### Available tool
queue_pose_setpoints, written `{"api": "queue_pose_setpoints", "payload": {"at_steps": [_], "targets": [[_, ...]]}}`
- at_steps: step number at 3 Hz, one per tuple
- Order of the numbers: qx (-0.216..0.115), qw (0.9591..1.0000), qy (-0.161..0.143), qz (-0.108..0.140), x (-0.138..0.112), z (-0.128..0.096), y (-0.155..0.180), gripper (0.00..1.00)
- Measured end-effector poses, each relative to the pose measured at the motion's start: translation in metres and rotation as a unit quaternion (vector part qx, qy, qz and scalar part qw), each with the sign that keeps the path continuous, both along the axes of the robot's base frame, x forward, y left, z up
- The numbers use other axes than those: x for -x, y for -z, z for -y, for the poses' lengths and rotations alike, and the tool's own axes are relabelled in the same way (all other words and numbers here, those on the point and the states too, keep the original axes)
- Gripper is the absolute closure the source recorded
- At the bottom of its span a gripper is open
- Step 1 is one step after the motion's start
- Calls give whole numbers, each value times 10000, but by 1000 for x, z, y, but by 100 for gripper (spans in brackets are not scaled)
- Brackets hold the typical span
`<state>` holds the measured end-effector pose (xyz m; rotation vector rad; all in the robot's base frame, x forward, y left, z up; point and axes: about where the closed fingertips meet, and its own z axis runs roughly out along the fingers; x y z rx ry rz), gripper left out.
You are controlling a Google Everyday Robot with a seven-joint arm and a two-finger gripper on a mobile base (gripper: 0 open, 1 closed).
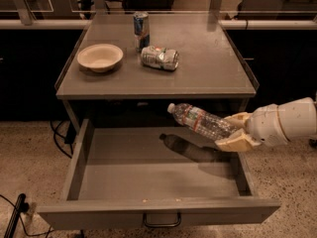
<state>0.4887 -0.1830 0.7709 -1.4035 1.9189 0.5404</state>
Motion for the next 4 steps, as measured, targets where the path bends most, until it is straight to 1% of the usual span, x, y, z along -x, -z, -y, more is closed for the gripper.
{"api": "queue_pose_setpoints", "payload": {"at_steps": [1, 2, 3, 4], "targets": [[-16, 9999, -100, -136, -13, -21, 17, 100], [-44, 9995, -117, -294, -33, -43, 37, 100], [-40, 9992, -119, -372, -43, -57, 47, 100], [305, 9974, 30, -654, -45, -71, 88, 100]]}}
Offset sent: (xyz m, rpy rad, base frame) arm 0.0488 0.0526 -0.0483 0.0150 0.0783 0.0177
